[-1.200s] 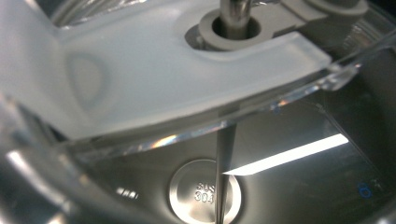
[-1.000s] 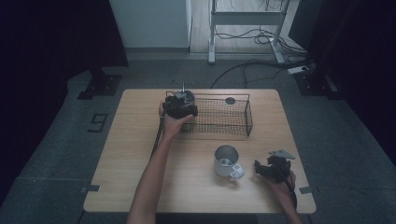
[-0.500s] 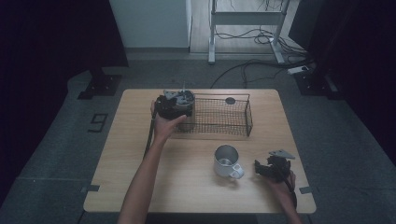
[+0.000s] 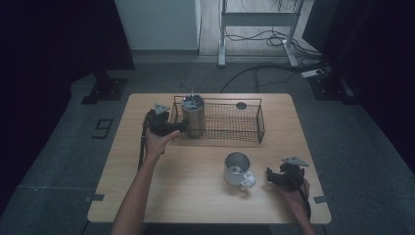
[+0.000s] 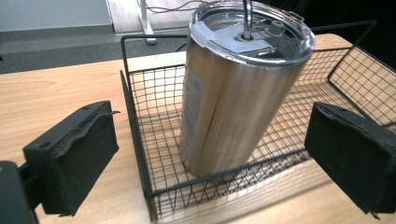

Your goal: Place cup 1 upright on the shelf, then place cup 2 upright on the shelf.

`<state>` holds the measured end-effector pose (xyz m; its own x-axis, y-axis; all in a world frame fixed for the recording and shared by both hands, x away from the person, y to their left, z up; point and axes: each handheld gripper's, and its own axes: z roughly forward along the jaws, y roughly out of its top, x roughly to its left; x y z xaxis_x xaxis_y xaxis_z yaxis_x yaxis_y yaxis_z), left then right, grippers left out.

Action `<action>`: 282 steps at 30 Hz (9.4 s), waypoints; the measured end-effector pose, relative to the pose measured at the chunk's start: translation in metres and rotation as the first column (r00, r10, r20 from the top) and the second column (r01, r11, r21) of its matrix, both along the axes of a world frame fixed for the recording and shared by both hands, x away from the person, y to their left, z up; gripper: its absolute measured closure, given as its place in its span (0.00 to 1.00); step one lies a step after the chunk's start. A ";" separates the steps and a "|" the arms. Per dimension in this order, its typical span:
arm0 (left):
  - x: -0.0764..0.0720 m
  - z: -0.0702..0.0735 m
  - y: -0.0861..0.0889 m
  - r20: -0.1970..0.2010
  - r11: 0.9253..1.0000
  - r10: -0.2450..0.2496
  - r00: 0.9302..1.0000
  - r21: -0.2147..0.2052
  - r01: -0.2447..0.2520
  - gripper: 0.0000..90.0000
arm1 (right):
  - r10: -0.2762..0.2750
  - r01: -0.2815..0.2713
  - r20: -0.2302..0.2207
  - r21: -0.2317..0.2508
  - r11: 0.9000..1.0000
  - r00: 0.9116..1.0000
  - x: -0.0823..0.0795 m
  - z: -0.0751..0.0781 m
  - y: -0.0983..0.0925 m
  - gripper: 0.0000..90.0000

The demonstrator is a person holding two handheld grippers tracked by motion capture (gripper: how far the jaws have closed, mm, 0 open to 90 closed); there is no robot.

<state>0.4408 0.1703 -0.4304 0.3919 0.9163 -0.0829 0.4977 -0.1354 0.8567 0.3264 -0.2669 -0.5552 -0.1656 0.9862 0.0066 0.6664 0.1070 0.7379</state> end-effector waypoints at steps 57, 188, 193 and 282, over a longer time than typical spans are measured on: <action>-0.125 -0.099 0.059 -0.135 0.991 -0.106 0.985 0.062 0.115 0.07 | -0.014 0.014 -0.001 0.005 1.000 1.000 0.000 0.000 0.000 0.15; -0.129 -0.106 0.057 -0.185 0.988 -0.105 0.977 0.089 0.123 0.10 | 0.371 -0.371 0.047 0.006 0.928 0.928 -0.015 0.046 0.126 0.08; -0.130 -0.104 0.057 -0.182 0.989 -0.107 0.978 0.085 0.124 0.10 | 0.365 -0.366 0.051 0.006 0.931 0.929 -0.015 0.047 0.126 0.08; -0.125 -0.111 0.045 -0.211 0.983 -0.112 0.971 0.120 0.140 0.11 | 0.281 -0.301 0.177 0.100 0.948 0.943 0.032 0.144 0.099 0.09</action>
